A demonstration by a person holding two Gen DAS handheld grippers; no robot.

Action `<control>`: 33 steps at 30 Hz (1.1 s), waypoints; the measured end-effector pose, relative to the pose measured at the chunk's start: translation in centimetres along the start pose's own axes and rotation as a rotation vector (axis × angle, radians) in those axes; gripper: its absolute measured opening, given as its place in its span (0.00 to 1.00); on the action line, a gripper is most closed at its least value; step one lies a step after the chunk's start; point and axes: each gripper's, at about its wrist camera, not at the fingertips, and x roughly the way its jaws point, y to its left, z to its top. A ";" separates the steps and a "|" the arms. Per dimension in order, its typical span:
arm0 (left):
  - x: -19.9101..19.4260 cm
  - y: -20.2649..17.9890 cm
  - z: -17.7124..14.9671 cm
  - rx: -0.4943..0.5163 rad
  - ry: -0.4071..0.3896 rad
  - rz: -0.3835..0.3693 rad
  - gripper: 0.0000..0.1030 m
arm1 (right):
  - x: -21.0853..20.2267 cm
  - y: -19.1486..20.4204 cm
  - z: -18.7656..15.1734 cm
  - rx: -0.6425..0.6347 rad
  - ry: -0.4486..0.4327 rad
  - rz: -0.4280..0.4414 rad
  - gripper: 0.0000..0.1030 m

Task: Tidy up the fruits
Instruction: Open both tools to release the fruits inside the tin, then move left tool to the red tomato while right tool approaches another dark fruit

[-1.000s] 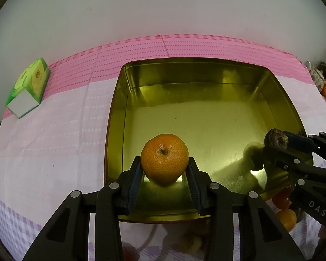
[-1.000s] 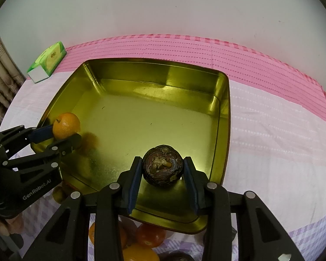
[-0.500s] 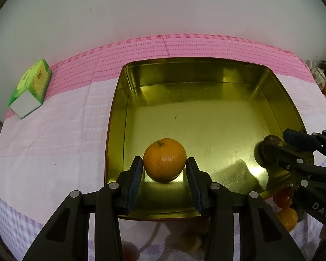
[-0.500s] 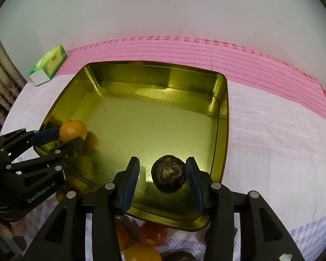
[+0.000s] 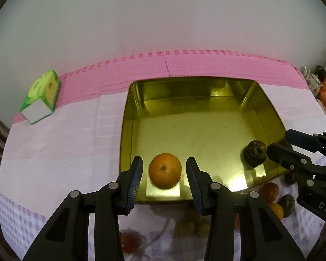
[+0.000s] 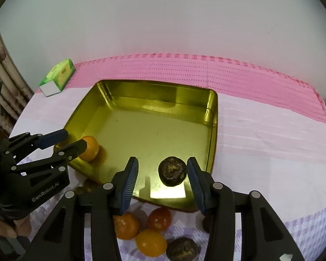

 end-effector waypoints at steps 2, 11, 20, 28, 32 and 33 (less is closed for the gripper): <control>-0.9 0.0 -0.3 -0.003 -0.012 0.001 0.42 | -0.7 0.0 -0.4 0.002 -0.009 -0.003 0.43; -4.4 2.2 -3.1 -0.029 -0.040 0.034 0.43 | -4.0 -1.5 -3.3 0.040 -0.033 -0.023 0.43; -6.1 5.3 -7.9 -0.068 -0.018 0.081 0.45 | -5.8 -3.1 -8.1 0.087 -0.010 -0.056 0.43; -6.0 6.3 -12.3 -0.120 0.028 0.094 0.45 | -6.1 -4.0 -11.5 0.128 0.022 -0.069 0.43; -5.7 6.0 -13.4 -0.125 0.039 0.092 0.45 | -6.2 -4.4 -12.6 0.139 0.032 -0.071 0.43; -5.7 6.0 -13.5 -0.127 0.040 0.089 0.45 | -6.1 -4.4 -12.7 0.140 0.034 -0.072 0.43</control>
